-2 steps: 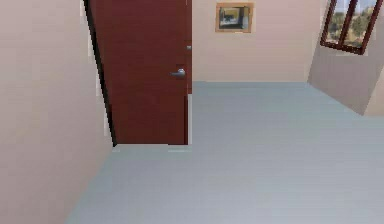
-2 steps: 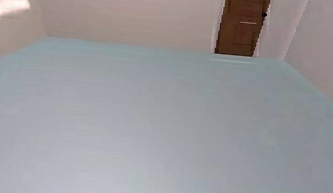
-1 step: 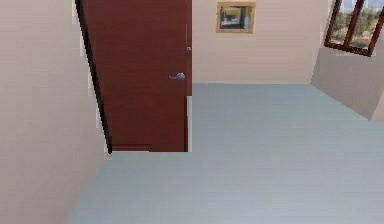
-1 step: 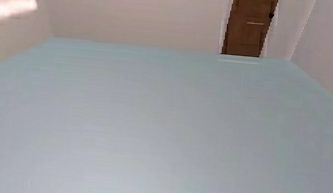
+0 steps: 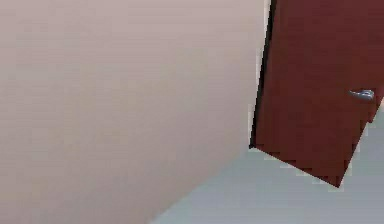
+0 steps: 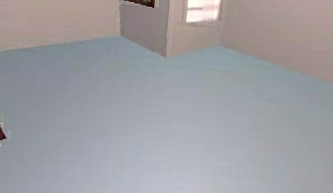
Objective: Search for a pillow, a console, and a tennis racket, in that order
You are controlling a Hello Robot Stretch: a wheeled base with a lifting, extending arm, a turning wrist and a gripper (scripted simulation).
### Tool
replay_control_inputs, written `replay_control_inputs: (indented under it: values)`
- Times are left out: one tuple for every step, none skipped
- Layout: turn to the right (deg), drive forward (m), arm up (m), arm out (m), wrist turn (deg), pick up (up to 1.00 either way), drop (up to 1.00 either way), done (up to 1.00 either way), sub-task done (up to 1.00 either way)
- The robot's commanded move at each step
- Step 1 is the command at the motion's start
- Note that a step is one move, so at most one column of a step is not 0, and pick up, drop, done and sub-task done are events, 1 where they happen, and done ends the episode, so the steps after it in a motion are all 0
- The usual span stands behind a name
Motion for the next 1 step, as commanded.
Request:
replay_control_inputs:
  values:
    - [-18.0,0.0,0.0,0.0,0.0,0.0,0.0,0.0,0.0]
